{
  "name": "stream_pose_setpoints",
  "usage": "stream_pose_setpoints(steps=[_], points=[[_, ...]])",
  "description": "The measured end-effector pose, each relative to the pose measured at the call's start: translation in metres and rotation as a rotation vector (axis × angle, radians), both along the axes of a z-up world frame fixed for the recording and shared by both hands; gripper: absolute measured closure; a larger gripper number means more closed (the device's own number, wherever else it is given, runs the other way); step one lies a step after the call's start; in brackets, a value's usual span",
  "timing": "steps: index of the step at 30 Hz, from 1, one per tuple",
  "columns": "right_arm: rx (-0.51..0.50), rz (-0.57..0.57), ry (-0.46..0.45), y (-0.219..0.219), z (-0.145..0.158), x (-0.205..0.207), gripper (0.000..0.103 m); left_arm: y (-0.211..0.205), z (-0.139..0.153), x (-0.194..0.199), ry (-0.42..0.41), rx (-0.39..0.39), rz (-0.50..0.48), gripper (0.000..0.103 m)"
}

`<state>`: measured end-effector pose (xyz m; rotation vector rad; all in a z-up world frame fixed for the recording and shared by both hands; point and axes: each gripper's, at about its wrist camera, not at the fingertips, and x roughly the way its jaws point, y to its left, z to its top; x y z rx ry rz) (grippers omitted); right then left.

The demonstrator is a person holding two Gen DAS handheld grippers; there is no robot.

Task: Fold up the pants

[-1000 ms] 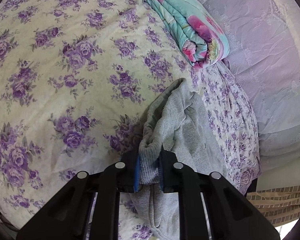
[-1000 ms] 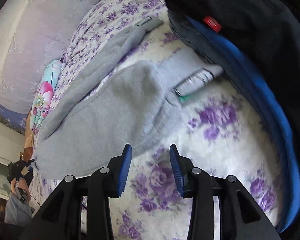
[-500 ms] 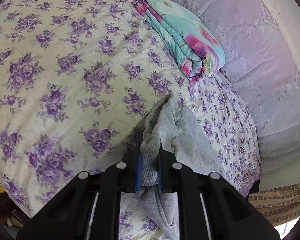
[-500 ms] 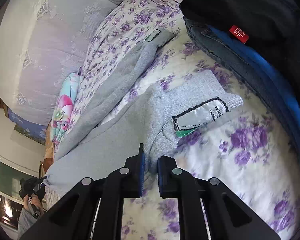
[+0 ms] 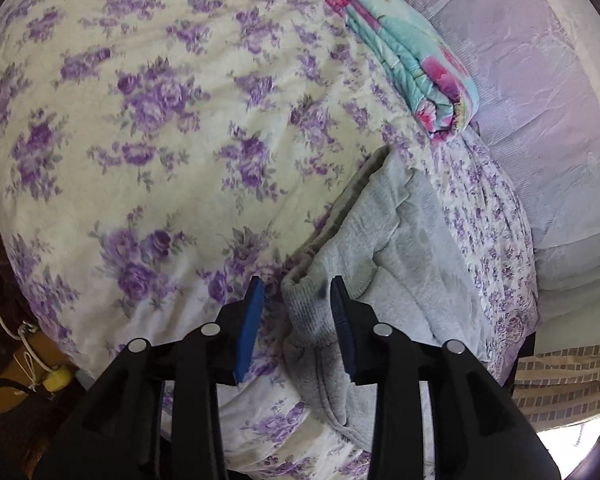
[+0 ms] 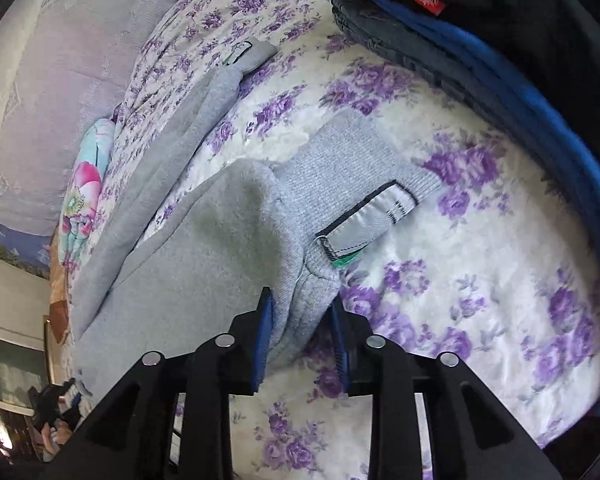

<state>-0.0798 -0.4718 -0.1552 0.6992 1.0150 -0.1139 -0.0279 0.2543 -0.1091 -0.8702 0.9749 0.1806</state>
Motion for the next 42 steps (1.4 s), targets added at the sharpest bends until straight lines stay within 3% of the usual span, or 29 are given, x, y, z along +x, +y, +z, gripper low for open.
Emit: stream_pose_setpoints(steps=[3, 6, 10, 15, 18, 19, 22, 25, 27, 28, 34, 38, 42], points=[[-0.157, -0.036, 0.000, -0.004, 0.022, -0.008, 0.068, -0.003, 0.031, -0.004, -0.075, 0.083, -0.032, 0.070], [-0.308, -0.070, -0.117, 0.002, 0.056, -0.008, 0.068, -0.032, 0.049, 0.011, -0.134, 0.124, -0.153, 0.070], [-0.325, 0.111, -0.232, 0.054, 0.072, 0.027, 0.066, -0.078, 0.039, 0.048, -0.132, 0.134, -0.301, 0.067], [-0.264, 0.279, -0.195, 0.123, 0.045, 0.065, 0.061, -0.105, -0.002, 0.078, -0.018, 0.206, -0.372, 0.065], [-0.239, 0.330, -0.074, 0.143, 0.009, 0.081, 0.054, -0.101, -0.026, 0.083, 0.021, 0.196, -0.375, 0.068], [-0.234, 0.345, -0.003, 0.148, -0.008, 0.087, 0.054, -0.102, -0.029, 0.084, 0.028, 0.209, -0.382, 0.069], [-0.263, 0.342, -0.007, 0.153, -0.007, 0.086, 0.053, -0.104, -0.023, 0.085, 0.033, 0.224, -0.411, 0.069], [-0.243, 0.305, -0.081, 0.151, 0.020, 0.084, 0.053, -0.091, -0.003, 0.083, -0.038, 0.194, -0.417, 0.062], [-0.237, 0.290, -0.159, 0.151, 0.047, 0.084, 0.053, -0.074, 0.014, 0.083, -0.086, 0.211, -0.387, 0.038], [-0.230, 0.288, -0.197, 0.152, 0.060, 0.087, 0.053, -0.064, 0.020, 0.085, -0.100, 0.218, -0.373, 0.035], [-0.229, 0.288, -0.369, 0.179, 0.117, 0.100, 0.045, -0.020, 0.033, 0.134, -0.113, 0.218, -0.392, 0.034], [-0.254, 0.313, -0.413, 0.206, 0.137, 0.104, 0.043, -0.013, 0.020, 0.170, -0.085, 0.187, -0.475, 0.035], [-0.313, 0.425, -0.435, 0.234, 0.148, 0.114, 0.041, -0.020, 0.007, 0.189, -0.086, 0.168, -0.515, 0.037]])
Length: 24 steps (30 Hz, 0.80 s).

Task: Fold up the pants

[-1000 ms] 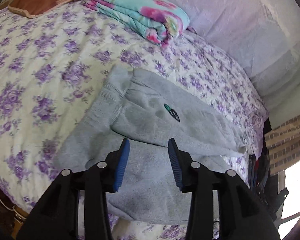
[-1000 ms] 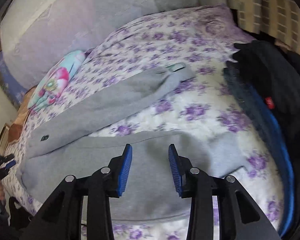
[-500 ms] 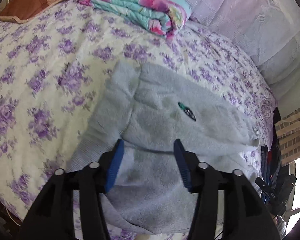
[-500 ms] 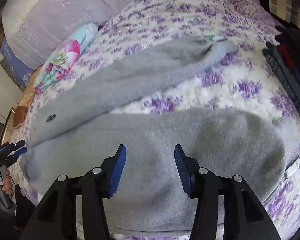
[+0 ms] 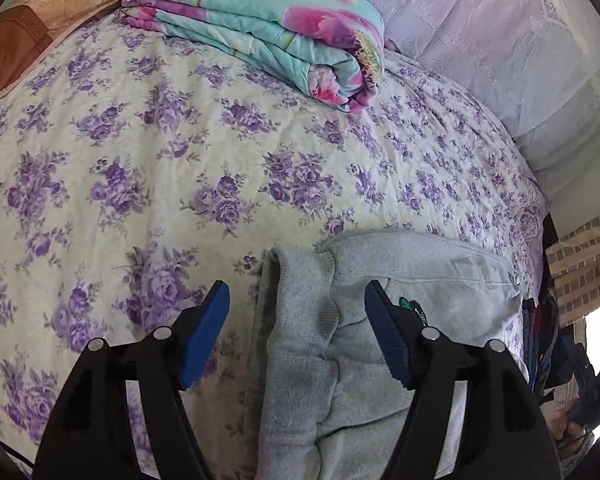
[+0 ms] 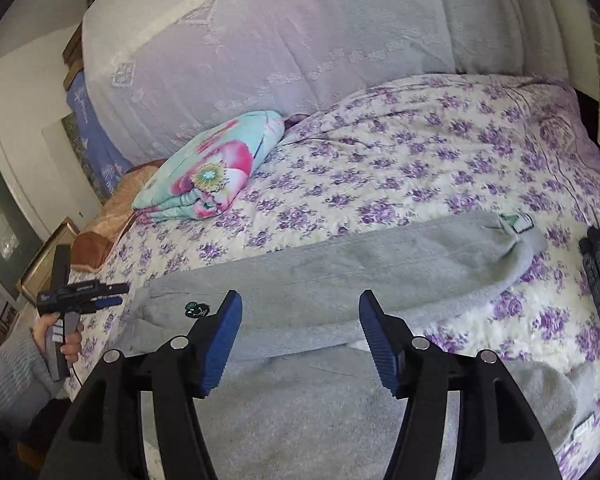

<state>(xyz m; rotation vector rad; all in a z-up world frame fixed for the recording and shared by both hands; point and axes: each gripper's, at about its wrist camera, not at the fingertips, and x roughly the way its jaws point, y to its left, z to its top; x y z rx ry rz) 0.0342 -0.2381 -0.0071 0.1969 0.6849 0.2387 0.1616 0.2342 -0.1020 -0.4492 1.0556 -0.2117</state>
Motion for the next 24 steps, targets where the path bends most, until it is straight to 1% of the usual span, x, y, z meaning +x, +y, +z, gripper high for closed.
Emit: stream_pose_setpoints(steps=[1, 3, 4, 6, 7, 8, 9, 10, 12, 13, 14, 16, 19, 24], points=[[-0.025, 0.034, -0.007, 0.005, 0.002, 0.005, 0.040, -0.002, -0.003, 0.003, 0.001, -0.011, -0.008, 0.038], [-0.074, 0.110, -0.015, 0.016, 0.006, 0.019, 0.040, -0.007, -0.009, 0.008, 0.003, -0.017, -0.015, 0.048], [-0.096, 0.152, -0.015, 0.019, 0.007, 0.028, 0.040, -0.010, -0.012, 0.009, 0.007, -0.017, -0.019, 0.052], [-0.128, 0.226, -0.019, 0.025, 0.008, 0.049, 0.040, -0.014, -0.017, 0.011, 0.014, -0.011, -0.017, 0.071], [-0.139, 0.261, -0.018, 0.026, 0.009, 0.061, 0.040, -0.014, -0.018, 0.011, 0.017, 0.001, -0.003, 0.072], [-0.150, 0.289, -0.015, 0.028, 0.010, 0.072, 0.040, -0.015, -0.018, 0.011, 0.017, 0.005, 0.002, 0.078], [-0.157, 0.321, -0.011, 0.029, 0.009, 0.086, 0.040, -0.016, -0.019, 0.013, 0.016, 0.011, 0.001, 0.087], [-0.164, 0.349, -0.004, 0.030, 0.008, 0.099, 0.041, -0.016, -0.020, 0.015, 0.020, 0.021, 0.003, 0.091], [-0.178, 0.402, 0.016, 0.031, 0.002, 0.125, 0.043, -0.012, -0.020, 0.016, 0.021, 0.009, 0.018, 0.095], [-0.184, 0.430, 0.030, 0.031, -0.002, 0.137, 0.049, -0.012, -0.020, 0.016, 0.021, 0.007, 0.027, 0.095], [-0.193, 0.461, 0.048, 0.031, -0.007, 0.150, 0.053, -0.012, -0.019, 0.015, 0.022, 0.014, 0.033, 0.095], [-0.227, 0.521, 0.080, 0.033, -0.021, 0.172, 0.057, -0.015, -0.017, 0.014, 0.025, 0.036, 0.045, 0.096], [-0.282, 0.589, 0.115, 0.038, -0.043, 0.202, 0.058, -0.018, -0.013, 0.015, 0.035, 0.056, 0.069, 0.096], [-0.322, 0.650, 0.174, 0.037, -0.076, 0.250, 0.058, -0.020, -0.012, 0.017, 0.059, 0.078, 0.105, 0.096]])
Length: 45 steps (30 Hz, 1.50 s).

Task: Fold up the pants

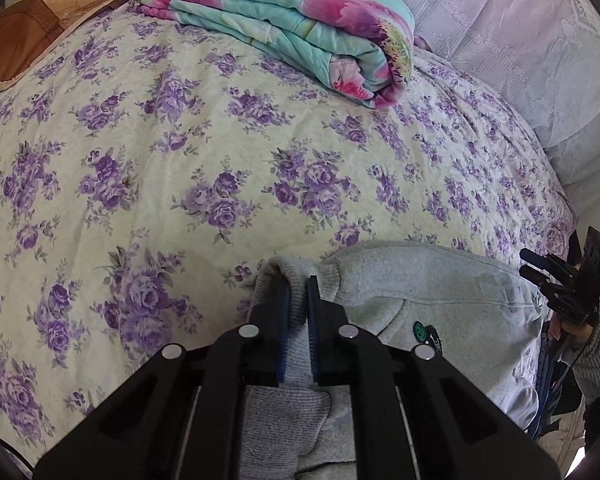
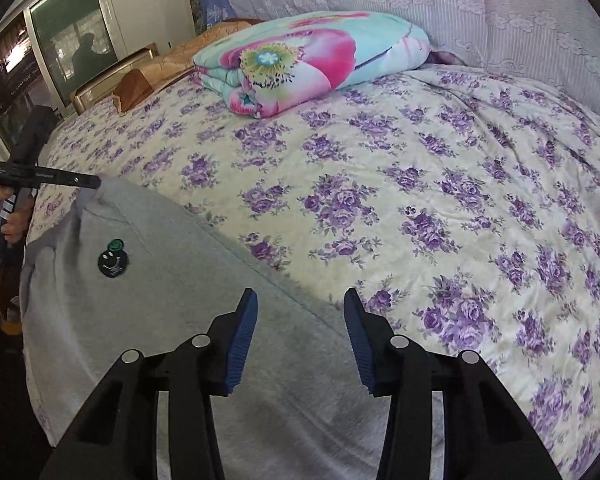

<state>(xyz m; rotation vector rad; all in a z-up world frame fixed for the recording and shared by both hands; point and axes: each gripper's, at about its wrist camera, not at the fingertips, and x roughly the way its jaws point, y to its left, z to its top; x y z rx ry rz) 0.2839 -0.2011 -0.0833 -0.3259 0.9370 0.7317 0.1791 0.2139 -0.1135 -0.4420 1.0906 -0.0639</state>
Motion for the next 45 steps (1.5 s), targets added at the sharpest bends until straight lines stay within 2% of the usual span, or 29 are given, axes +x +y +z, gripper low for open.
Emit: stream_pose_setpoints(steps=[5, 11, 12, 13, 14, 16, 18, 23, 32, 40, 45], points=[[-0.026, 0.099, 0.052, 0.008, -0.025, 0.026, 0.058, -0.003, 0.000, 0.002, 0.017, 0.023, 0.026, 0.096], [-0.087, 0.267, 0.109, 0.027, -0.048, 0.031, 0.060, -0.005, -0.001, 0.006, 0.040, 0.042, 0.047, 0.096], [-0.107, 0.288, 0.113, 0.029, -0.053, 0.031, 0.062, -0.005, -0.001, 0.006, 0.043, 0.046, 0.050, 0.096], [-0.120, 0.305, 0.116, 0.030, -0.056, 0.031, 0.068, -0.006, -0.001, 0.007, 0.045, 0.049, 0.052, 0.096], [-0.122, 0.315, 0.118, 0.030, -0.056, 0.031, 0.080, -0.006, -0.001, 0.007, 0.047, 0.052, 0.053, 0.096], [-0.132, 0.327, 0.110, 0.031, -0.053, 0.027, 0.091, -0.006, 0.000, 0.008, 0.045, 0.056, 0.054, 0.096], [-0.151, 0.337, 0.071, 0.032, -0.044, 0.017, 0.095, -0.005, 0.001, 0.008, 0.036, 0.049, 0.056, 0.096], [-0.123, 0.275, -0.018, 0.024, -0.009, -0.010, 0.096, 0.001, 0.005, 0.005, 0.002, 0.005, 0.052, 0.097], [-0.113, 0.186, -0.140, 0.015, 0.046, -0.078, 0.096, 0.008, 0.029, -0.013, -0.088, -0.086, 0.022, 0.098], [-0.132, 0.134, -0.210, 0.014, 0.072, -0.152, 0.096, 0.014, 0.051, -0.052, -0.161, -0.134, -0.019, 0.098], [-0.123, 0.077, -0.209, 0.013, 0.071, -0.201, 0.096, 0.020, 0.057, -0.085, -0.179, -0.163, -0.046, 0.098]])
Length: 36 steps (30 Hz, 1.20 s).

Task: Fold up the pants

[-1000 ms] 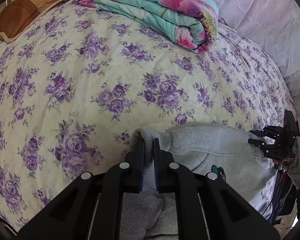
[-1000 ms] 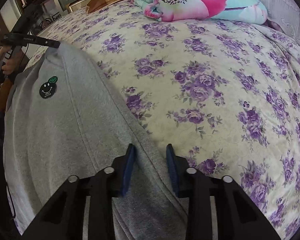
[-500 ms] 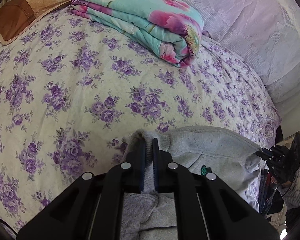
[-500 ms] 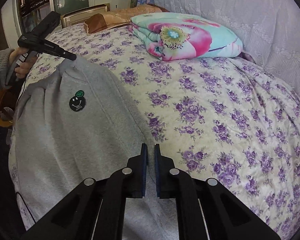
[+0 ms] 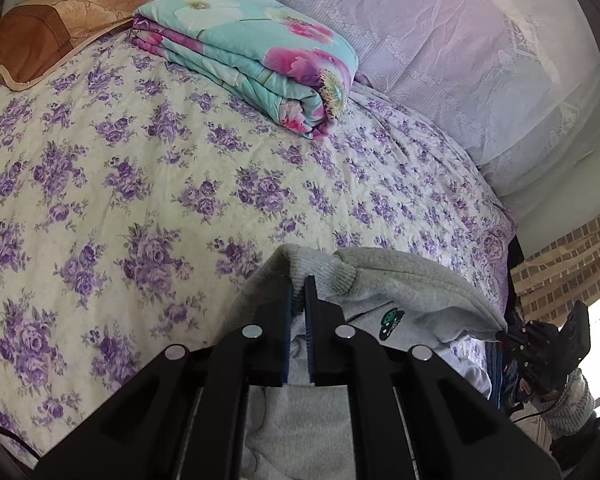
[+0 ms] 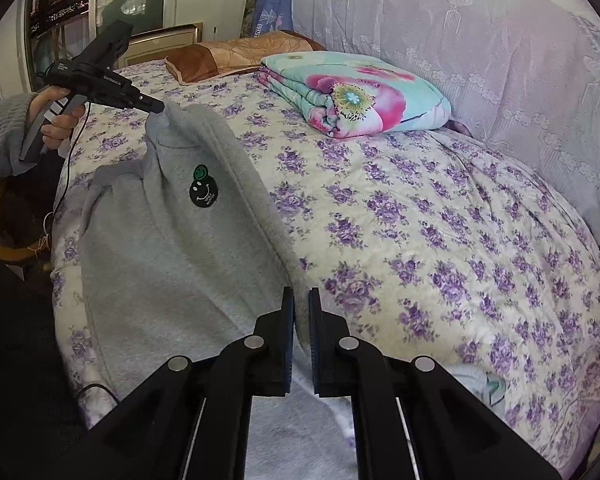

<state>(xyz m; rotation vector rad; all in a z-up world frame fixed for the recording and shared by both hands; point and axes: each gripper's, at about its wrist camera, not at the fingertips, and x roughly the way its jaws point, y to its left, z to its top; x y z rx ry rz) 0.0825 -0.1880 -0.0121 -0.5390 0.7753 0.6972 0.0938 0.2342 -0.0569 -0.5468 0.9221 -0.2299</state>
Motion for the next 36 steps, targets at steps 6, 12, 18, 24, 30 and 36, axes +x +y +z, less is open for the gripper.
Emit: stream_pose_setpoints(steps=[6, 12, 18, 24, 30, 36], points=[[0.011, -0.067, 0.034, 0.002, -0.014, -0.058, 0.096, 0.005, -0.002, -0.038, 0.003, -0.031, -0.039, 0.098], [-0.005, -0.132, 0.082, 0.006, -0.046, -0.107, 0.096, 0.008, -0.022, -0.073, 0.046, -0.063, -0.069, 0.098], [-0.029, -0.177, 0.133, 0.016, -0.083, -0.134, 0.096, 0.016, -0.056, -0.097, 0.129, -0.066, -0.057, 0.098], [-0.062, -0.199, 0.155, 0.024, -0.109, -0.148, 0.096, 0.045, -0.059, -0.122, 0.155, -0.101, 0.064, 0.099], [-0.040, -0.203, 0.148, 0.026, -0.101, -0.157, 0.096, -0.006, 0.004, -0.120, -0.032, -0.067, -0.133, 0.099], [-0.050, -0.196, 0.190, 0.027, -0.113, -0.156, 0.096, -0.068, -0.038, -0.087, 0.096, 0.156, -0.237, 0.097]])
